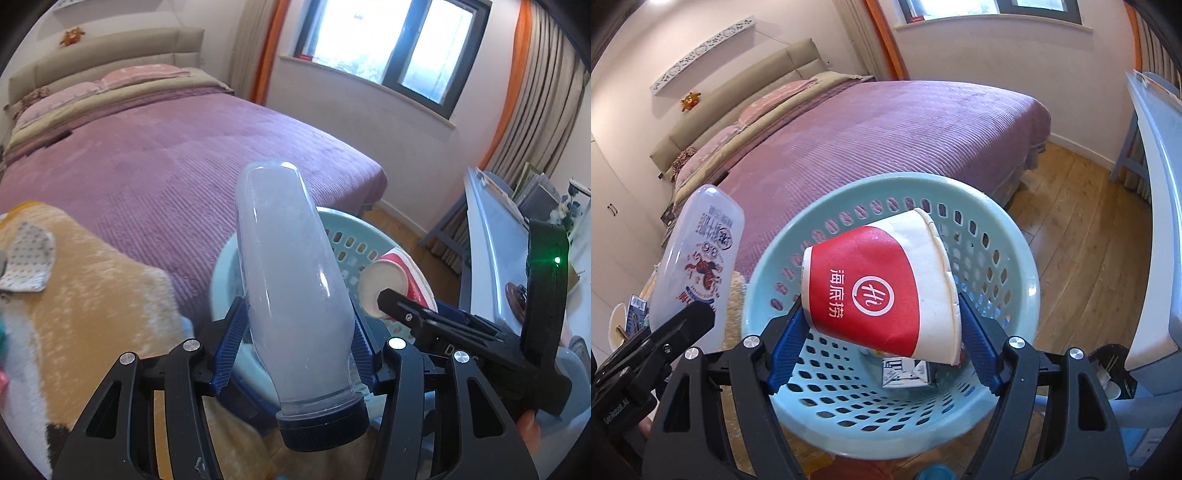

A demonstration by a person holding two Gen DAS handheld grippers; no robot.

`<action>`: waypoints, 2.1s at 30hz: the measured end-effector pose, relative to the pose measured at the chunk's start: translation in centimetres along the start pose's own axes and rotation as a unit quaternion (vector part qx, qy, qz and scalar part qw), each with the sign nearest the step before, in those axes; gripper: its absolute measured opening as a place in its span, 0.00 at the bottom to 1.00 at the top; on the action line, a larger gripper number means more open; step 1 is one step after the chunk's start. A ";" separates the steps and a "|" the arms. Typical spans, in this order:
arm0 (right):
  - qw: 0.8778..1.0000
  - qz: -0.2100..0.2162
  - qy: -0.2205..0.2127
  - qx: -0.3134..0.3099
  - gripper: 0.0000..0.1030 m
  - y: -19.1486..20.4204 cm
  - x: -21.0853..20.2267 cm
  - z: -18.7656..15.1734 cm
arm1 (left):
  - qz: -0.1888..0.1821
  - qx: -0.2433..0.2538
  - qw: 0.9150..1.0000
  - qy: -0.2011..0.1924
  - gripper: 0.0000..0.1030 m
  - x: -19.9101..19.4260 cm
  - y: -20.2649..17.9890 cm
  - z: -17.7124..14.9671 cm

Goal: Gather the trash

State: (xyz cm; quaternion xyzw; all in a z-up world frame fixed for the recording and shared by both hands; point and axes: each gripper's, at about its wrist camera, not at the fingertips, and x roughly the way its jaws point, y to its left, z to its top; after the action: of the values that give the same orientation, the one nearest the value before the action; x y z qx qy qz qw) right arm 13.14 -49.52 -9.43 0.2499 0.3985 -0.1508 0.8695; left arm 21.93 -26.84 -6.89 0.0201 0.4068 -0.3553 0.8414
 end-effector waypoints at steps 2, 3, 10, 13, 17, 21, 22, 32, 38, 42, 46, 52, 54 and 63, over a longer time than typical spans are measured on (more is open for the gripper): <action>1.000 -0.003 0.004 0.002 0.72 -0.3 0.3 0.2 | -0.007 -0.007 1.000 -0.003 0.56 0.4 -0.1 0.2; 1.000 -0.003 0.005 0.005 0.72 -0.4 0.4 0.2 | -0.010 -0.010 1.000 -0.007 0.64 0.3 -0.1 0.3; 1.000 0.001 0.007 0.009 0.72 -0.5 0.0 0.2 | -0.007 -0.003 0.999 -0.032 0.65 -2.1 -0.2 -0.5; 1.000 0.007 -0.002 -0.006 0.72 0.7 -0.9 0.1 | -0.007 -0.005 0.999 -0.044 0.65 -4.0 0.2 -1.1; 0.999 0.025 -0.020 -0.042 0.69 3.9 -2.8 -0.4 | 0.003 -0.007 0.998 -0.069 0.65 -7.1 0.8 -1.7; 0.995 0.055 -0.034 -0.078 0.69 7.5 -4.8 -0.9 | 0.022 -0.005 0.995 -0.097 0.65 -10.5 1.6 -2.1; 0.993 0.062 -0.037 -0.088 0.69 8.4 -5.2 -1.1 | 0.033 -0.005 0.994 -0.107 0.65 -11.8 2.0 -2.4; 0.962 0.155 -0.066 -0.214 0.69 19.1 -8.4 -5.5 | 0.123 -0.073 0.975 -0.171 0.65 -20.4 9.4 -4.6; 0.941 0.203 -0.055 -0.265 0.56 24.7 -7.5 -7.7 | 0.190 -0.129 0.958 -0.172 0.65 -23.2 15.7 -5.5; 0.936 0.229 -0.023 -0.266 0.49 26.6 -5.6 -8.2 | 0.217 -0.157 0.952 -0.147 0.65 -23.1 19.7 -6.0; 0.937 0.239 -0.007 -0.256 0.49 27.4 -4.1 -8.1 | 0.239 -0.159 0.950 -0.122 0.65 -22.4 22.0 -5.9; 0.932 0.251 0.008 -0.261 0.49 28.5 -2.9 -7.5 | 0.278 -0.165 0.942 -0.088 0.65 -19.9 24.4 -4.5; 0.929 0.254 0.013 -0.268 0.49 29.1 -2.6 -7.4 | 0.293 -0.171 0.938 -0.067 0.62 -18.8 25.4 -4.1; 0.914 0.279 0.054 -0.291 0.49 33.1 0.3 -7.2 | 0.311 -0.163 0.934 -0.065 0.37 -19.3 25.6 -5.0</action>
State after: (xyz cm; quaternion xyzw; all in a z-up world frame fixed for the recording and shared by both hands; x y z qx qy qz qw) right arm 24.13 -18.15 -3.22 0.0945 0.3851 0.2339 0.8878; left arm 26.30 5.16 -3.24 -0.0148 0.3768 -0.0055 0.9262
